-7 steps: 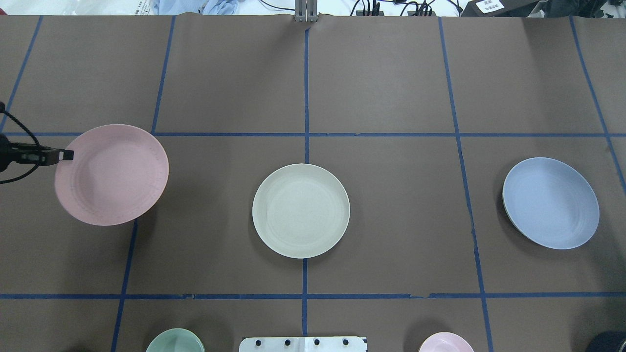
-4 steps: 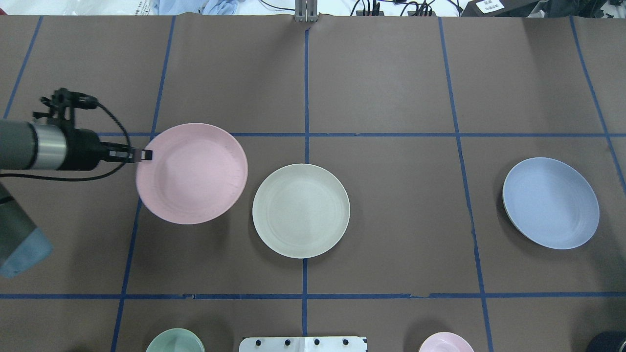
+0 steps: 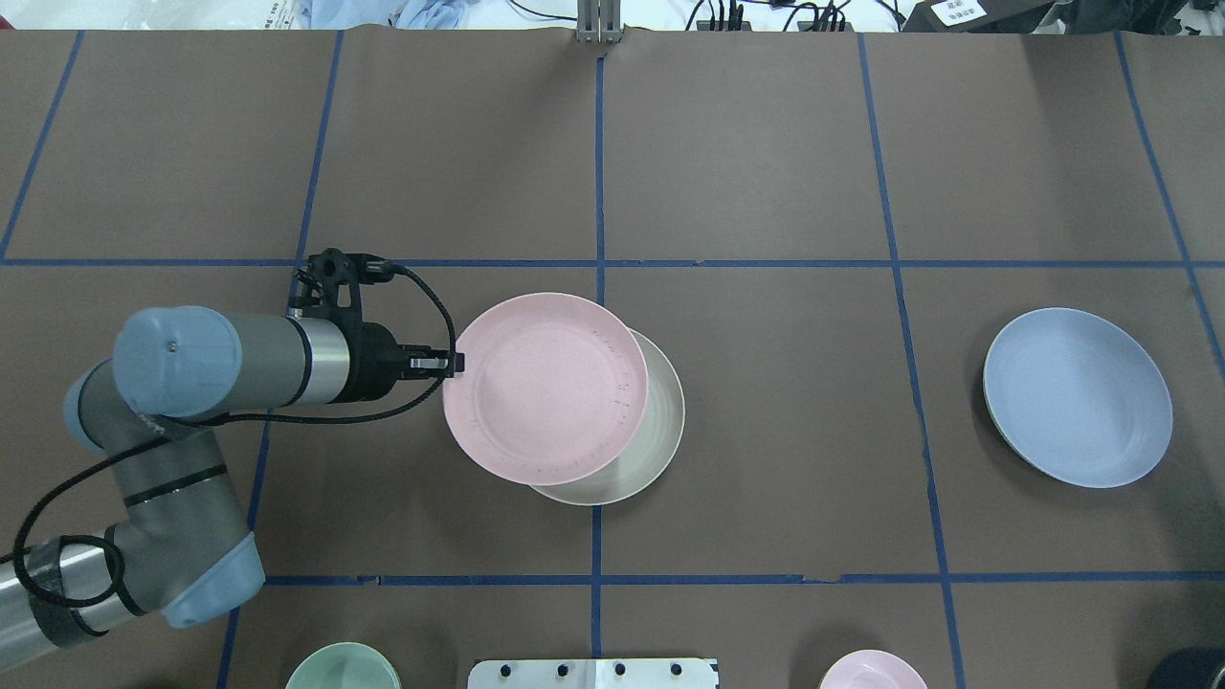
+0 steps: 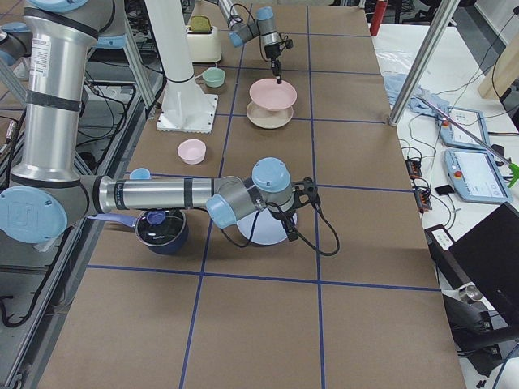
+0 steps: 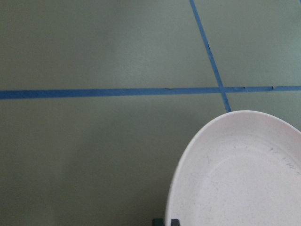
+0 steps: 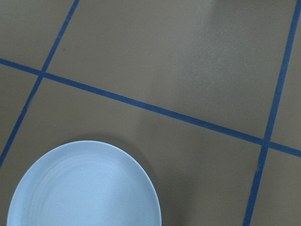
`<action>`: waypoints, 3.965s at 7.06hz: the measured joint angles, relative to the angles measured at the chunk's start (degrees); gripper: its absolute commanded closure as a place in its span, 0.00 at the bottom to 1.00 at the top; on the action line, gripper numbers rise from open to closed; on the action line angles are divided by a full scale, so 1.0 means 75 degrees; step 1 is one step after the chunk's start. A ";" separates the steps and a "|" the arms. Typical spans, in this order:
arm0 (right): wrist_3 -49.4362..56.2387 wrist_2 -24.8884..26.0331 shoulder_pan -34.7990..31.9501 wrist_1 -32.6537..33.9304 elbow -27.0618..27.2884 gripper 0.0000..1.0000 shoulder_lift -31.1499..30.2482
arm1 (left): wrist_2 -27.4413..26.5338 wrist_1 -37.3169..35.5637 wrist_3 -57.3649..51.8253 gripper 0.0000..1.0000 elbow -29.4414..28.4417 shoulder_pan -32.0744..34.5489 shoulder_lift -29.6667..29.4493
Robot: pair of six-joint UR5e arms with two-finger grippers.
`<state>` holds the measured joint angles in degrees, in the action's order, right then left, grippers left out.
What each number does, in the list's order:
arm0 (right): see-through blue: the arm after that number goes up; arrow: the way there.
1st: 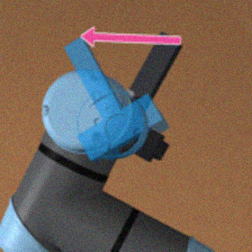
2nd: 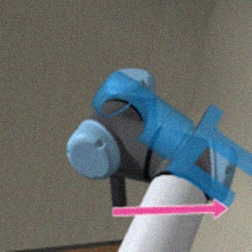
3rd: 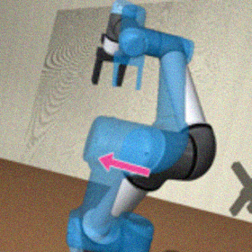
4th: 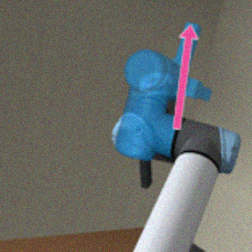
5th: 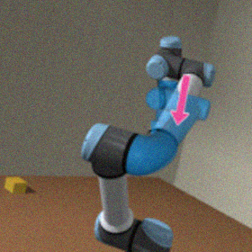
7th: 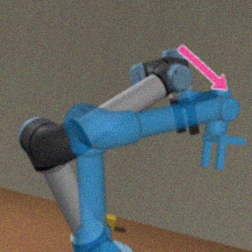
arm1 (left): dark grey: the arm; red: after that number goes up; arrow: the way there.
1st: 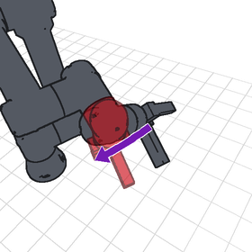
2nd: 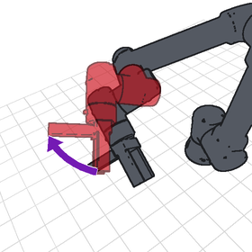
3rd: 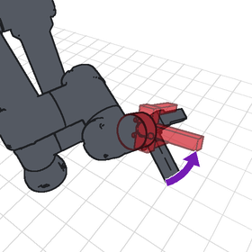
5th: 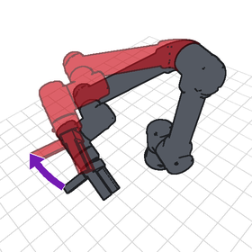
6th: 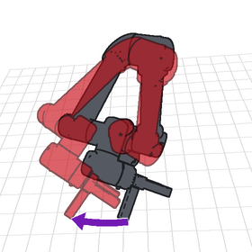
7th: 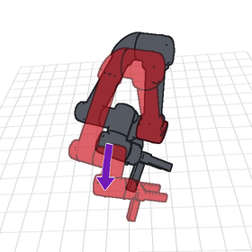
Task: Stack three plates with pink and blue
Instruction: 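Slide the pink plate with the left gripper onto the cream plate, then release pink plate, withdraw left gripper while right gripper grips blue plate rim, then slide the light blue plate with the right gripper onto the pink plate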
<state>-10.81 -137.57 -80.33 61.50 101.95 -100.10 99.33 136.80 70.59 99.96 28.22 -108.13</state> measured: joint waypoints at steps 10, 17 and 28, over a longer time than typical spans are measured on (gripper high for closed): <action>-0.1715 0.0895 0.1168 -0.1382 -0.0031 0.00 -0.0612 | 0.1230 -0.0453 -0.2683 0.00 0.0914 0.1238 0.1322; -0.4827 0.3273 0.3705 -0.4989 -0.1680 0.93 -0.1153 | 0.2686 -0.0377 -0.6614 0.00 0.1072 0.3743 0.2941; -0.6682 0.2394 0.3441 -0.3898 -0.0484 1.00 0.1318 | 0.3780 -0.0932 -0.7213 0.00 0.0197 0.5269 0.3289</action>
<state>-60.93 -119.61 -54.52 32.27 98.32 -90.22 127.69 129.82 16.48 101.43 67.74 -83.46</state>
